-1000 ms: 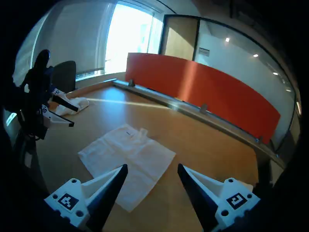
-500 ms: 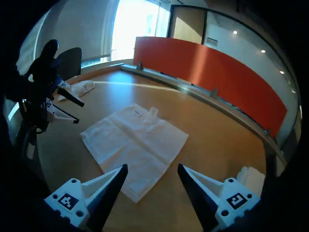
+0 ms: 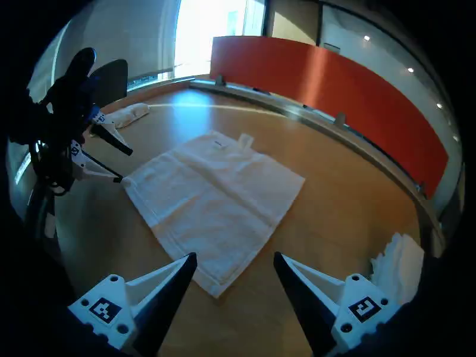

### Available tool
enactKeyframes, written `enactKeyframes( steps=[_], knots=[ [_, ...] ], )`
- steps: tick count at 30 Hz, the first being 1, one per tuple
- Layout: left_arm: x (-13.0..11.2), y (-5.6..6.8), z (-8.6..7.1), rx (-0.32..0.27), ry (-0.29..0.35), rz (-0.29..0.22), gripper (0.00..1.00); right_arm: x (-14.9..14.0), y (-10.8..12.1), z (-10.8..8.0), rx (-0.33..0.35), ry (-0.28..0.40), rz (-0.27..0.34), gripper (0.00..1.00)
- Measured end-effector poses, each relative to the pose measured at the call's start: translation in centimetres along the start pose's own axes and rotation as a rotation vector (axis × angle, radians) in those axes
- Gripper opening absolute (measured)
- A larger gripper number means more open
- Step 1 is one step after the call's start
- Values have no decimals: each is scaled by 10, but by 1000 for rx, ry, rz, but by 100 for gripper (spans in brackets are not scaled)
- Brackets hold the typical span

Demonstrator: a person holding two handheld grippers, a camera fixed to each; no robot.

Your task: Fold towel

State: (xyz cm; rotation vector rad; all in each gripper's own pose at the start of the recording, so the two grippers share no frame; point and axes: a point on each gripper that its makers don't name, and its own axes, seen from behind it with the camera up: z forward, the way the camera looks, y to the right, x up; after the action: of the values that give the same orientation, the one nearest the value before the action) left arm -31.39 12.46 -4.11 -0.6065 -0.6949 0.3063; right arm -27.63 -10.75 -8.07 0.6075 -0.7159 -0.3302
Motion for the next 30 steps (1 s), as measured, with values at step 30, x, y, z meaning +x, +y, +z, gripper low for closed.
enactKeyframes(
  steps=[30],
  knots=[
    [-28,11,23,-10,-82,0,97,-53,-16,27,74,-102,7,96]
  ],
)
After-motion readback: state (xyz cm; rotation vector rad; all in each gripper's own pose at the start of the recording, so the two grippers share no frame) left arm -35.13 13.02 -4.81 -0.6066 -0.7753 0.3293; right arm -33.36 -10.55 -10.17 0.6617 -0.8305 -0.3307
